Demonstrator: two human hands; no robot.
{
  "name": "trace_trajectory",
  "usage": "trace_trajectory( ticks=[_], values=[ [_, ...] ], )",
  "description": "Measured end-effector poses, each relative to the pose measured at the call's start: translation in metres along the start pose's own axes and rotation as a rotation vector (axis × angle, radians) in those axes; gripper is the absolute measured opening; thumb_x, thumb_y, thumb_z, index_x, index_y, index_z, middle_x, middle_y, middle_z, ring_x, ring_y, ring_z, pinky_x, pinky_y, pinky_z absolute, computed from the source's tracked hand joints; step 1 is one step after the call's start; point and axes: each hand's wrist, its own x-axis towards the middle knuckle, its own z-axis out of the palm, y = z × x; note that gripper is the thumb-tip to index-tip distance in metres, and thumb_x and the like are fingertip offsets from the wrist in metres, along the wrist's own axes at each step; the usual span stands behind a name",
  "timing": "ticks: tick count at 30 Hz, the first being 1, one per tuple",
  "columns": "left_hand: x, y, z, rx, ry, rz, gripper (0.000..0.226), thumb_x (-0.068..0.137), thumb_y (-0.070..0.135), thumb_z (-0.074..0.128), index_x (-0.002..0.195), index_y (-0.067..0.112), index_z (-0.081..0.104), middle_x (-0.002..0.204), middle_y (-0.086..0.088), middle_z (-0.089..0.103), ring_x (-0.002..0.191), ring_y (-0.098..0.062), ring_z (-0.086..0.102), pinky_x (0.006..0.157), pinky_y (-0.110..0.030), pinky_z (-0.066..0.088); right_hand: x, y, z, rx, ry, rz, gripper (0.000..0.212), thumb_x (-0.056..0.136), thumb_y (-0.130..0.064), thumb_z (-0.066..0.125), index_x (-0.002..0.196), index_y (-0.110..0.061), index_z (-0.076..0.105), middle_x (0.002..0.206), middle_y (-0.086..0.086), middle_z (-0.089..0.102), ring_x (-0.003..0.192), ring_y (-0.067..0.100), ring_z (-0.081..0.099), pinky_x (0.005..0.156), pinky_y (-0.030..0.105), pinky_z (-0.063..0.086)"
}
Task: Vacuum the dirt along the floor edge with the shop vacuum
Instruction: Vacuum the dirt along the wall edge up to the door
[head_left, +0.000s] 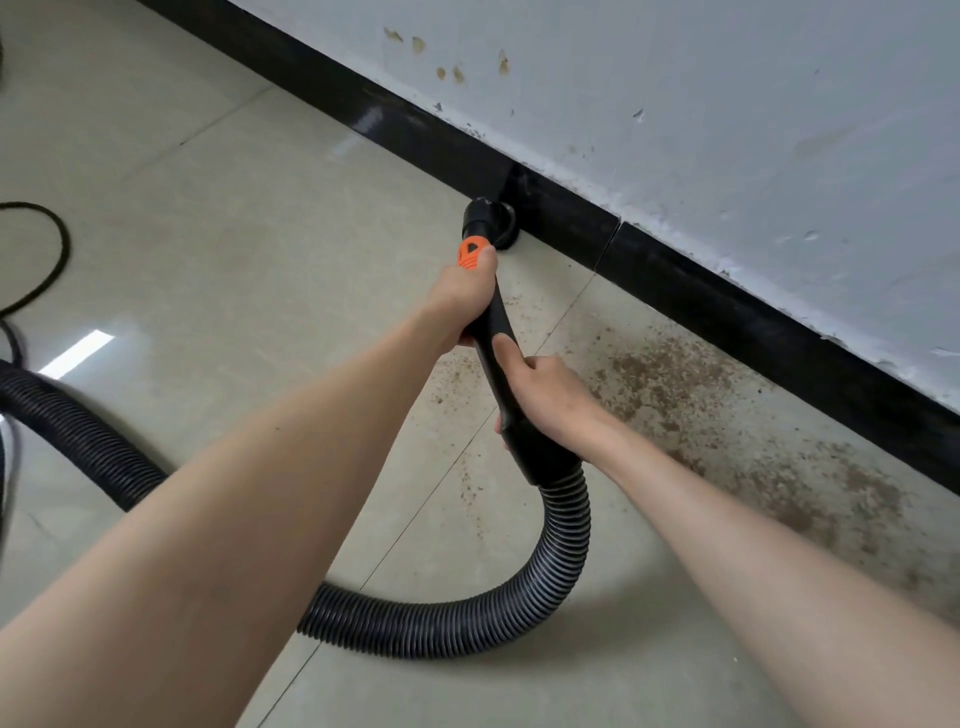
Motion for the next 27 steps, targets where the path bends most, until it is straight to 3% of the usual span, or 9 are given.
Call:
trace_trajectory(
  ticks=[5, 11, 16, 19, 23, 27],
  values=[
    [-0.014, -0.015, -0.014, 0.041, -0.011, 0.013, 0.048, 0.096, 0.052, 0.033, 0.105, 0.008, 0.05, 0.08, -0.004, 0.053, 0.069, -0.017, 0.055, 0.053, -0.027, 0.045, -0.019, -0.001, 0.023, -0.042, 0.021, -0.014, 0.075, 0.093, -0.067, 0.026, 0.088, -0.004, 0.067, 0.081, 0.012, 0.072, 0.076, 0.026, 0.069, 0.082, 0.037, 0.056],
    [-0.04, -0.043, -0.034, 0.021, 0.002, 0.002, 0.049, 0.095, 0.053, 0.035, 0.103, 0.008, 0.051, 0.083, -0.005, 0.056, 0.071, -0.019, 0.057, 0.056, -0.027, 0.048, -0.05, 0.003, 0.053, -0.088, 0.025, -0.043, 0.082, 0.086, -0.071, 0.021, 0.09, -0.004, 0.069, 0.086, 0.012, 0.071, 0.083, 0.026, 0.065, 0.085, 0.038, 0.053],
    [-0.056, -0.054, -0.047, 0.047, -0.009, 0.005, 0.051, 0.093, 0.055, 0.035, 0.1, 0.007, 0.052, 0.091, -0.01, 0.06, 0.079, -0.025, 0.061, 0.074, -0.036, 0.055, -0.068, 0.002, 0.068, -0.097, 0.003, -0.044, 0.084, 0.084, -0.072, 0.018, 0.095, -0.005, 0.068, 0.09, 0.014, 0.07, 0.087, 0.027, 0.063, 0.087, 0.039, 0.052],
    [-0.064, -0.048, -0.049, 0.072, -0.002, 0.02, 0.049, 0.095, 0.052, 0.034, 0.101, 0.007, 0.051, 0.082, -0.006, 0.056, 0.069, -0.021, 0.058, 0.063, -0.031, 0.052, -0.07, -0.002, 0.065, -0.074, 0.002, -0.042, 0.084, 0.085, -0.073, 0.02, 0.097, -0.004, 0.067, 0.094, 0.015, 0.07, 0.089, 0.029, 0.064, 0.088, 0.041, 0.052],
    [-0.073, -0.042, -0.048, 0.146, 0.015, 0.028, 0.044, 0.097, 0.047, 0.033, 0.1, 0.006, 0.049, 0.077, -0.005, 0.053, 0.065, -0.019, 0.055, 0.053, -0.027, 0.048, -0.074, -0.005, 0.062, 0.019, -0.036, -0.023, 0.07, 0.09, -0.069, 0.026, 0.084, -0.009, 0.061, 0.091, 0.017, 0.07, 0.085, 0.033, 0.067, 0.086, 0.043, 0.054],
    [-0.079, -0.042, -0.044, 0.231, 0.03, 0.026, 0.039, 0.096, 0.039, 0.033, 0.098, 0.004, 0.049, 0.075, -0.005, 0.051, 0.062, -0.019, 0.053, 0.047, -0.026, 0.042, -0.08, -0.003, 0.067, 0.147, -0.078, 0.017, 0.071, 0.078, -0.075, 0.028, 0.078, -0.011, 0.058, 0.091, 0.019, 0.071, 0.084, 0.038, 0.068, 0.087, 0.049, 0.055]
  ],
)
